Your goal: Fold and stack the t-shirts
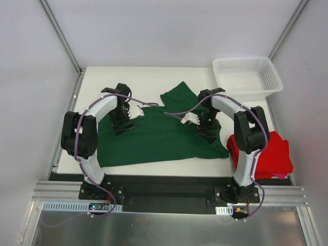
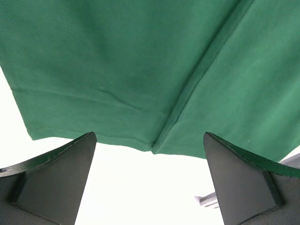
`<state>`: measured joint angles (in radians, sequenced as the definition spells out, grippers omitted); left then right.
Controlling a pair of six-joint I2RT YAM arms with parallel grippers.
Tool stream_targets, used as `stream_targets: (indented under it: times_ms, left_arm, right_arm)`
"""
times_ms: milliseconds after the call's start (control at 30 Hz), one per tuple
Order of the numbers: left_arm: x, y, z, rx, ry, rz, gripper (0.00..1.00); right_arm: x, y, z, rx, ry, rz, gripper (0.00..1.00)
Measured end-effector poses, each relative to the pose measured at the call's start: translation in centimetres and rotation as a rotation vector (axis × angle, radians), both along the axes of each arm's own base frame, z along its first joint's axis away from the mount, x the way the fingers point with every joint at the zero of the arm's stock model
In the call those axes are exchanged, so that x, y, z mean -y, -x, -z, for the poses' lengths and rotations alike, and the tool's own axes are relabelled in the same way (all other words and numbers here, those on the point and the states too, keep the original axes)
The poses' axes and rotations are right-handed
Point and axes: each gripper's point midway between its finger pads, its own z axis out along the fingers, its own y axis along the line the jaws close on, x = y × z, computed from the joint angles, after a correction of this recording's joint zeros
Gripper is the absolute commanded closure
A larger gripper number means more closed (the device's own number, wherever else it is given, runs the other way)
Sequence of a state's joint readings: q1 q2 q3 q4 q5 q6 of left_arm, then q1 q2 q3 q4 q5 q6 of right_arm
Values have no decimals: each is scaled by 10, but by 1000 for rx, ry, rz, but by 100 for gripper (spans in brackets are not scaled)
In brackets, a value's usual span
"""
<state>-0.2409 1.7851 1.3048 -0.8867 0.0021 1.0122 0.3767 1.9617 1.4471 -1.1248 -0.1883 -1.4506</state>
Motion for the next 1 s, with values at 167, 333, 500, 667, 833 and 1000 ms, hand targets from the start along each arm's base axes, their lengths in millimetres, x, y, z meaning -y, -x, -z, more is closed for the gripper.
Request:
stream_targets:
  times_ms: [167, 333, 500, 667, 833, 1000]
  left_arm:
    - [-6, 12, 8, -41, -20, 53, 1]
    - [-15, 40, 32, -108, -53, 67, 1]
    - [-20, 45, 44, -89, -94, 67, 1]
    - [-17, 35, 46, -17, -131, 74, 1]
    - [-17, 35, 44, 30, -172, 95, 1]
    - [-21, 34, 43, 71, -209, 106, 1]
  right_arm:
    - [12, 10, 1, 41, 6, -75, 0]
    - [22, 25, 5, 101, 2, -110, 0]
    - [24, 19, 17, 202, -11, -108, 0]
    - [19, -1, 23, 343, -27, -97, 0]
    - [14, -11, 20, 406, -24, -105, 0]
    - [10, -8, 21, 408, -17, -128, 0]
